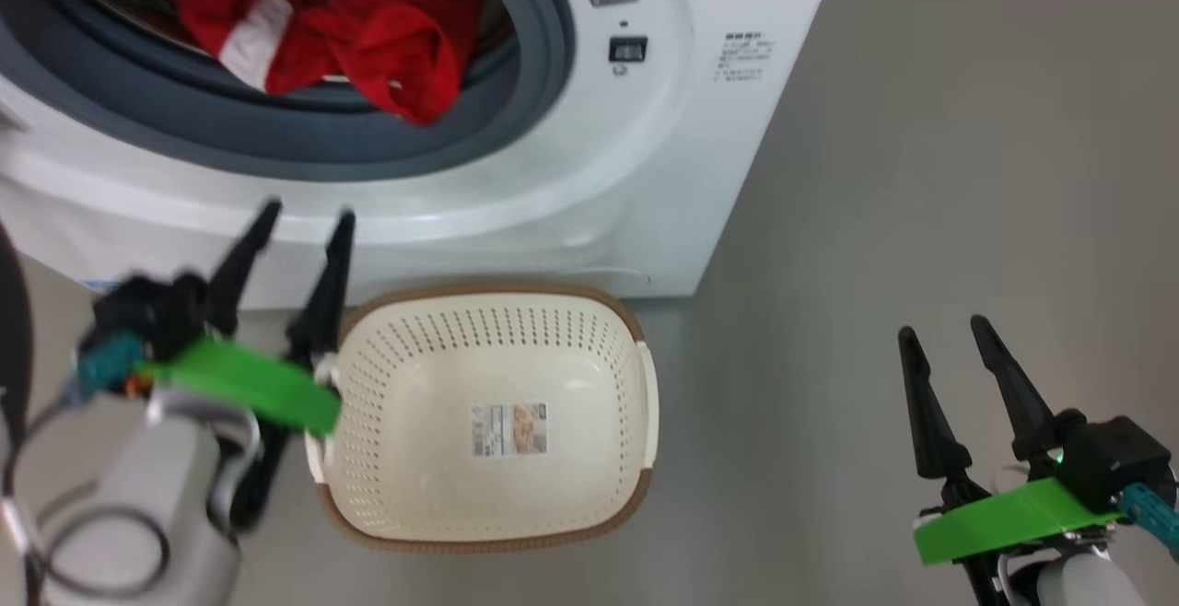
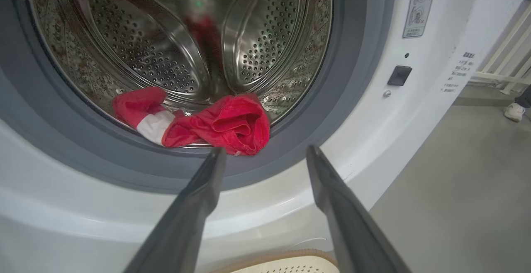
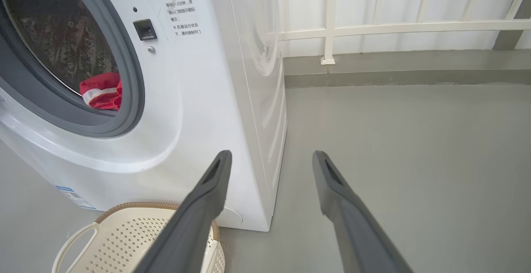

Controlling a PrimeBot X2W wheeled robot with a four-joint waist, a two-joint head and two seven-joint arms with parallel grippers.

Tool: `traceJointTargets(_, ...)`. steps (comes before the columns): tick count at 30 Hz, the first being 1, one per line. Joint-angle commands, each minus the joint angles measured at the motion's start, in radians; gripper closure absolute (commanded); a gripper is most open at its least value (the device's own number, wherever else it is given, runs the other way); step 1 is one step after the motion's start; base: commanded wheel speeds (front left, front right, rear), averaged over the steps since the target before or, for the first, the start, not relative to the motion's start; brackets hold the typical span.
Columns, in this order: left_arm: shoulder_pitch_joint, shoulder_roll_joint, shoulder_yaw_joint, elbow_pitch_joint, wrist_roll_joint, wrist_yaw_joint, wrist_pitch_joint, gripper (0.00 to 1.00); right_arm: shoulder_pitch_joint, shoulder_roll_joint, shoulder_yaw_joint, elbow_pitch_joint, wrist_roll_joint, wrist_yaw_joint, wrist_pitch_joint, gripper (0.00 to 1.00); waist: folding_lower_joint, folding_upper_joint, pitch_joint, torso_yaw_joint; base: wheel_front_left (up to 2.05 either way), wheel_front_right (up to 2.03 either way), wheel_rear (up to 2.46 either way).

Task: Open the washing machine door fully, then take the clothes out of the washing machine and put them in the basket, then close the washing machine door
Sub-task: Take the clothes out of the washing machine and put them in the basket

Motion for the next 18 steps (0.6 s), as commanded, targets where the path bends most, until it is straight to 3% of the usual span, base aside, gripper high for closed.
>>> traceJointTargets(1,-0.075,0.045,0.014,0.021,-0.015,0.001,-0.004,0.00,-0.029,-0.007,0.030,-0.026,0.017,0.005,-0.009,0.00,0.0000,-0.0001,0.065,-0.032,0.00,0.00,0.00)
traceJointTargets(18,-0.609,0.096,-0.186,0.439,-0.169,0.001,0.160,0.00,-0.107,-0.007,0.068,-0.050,0.066,0.005,-0.009,0.00,0.0000,-0.0001,0.235,-0.104,0.00,0.00,0.00)
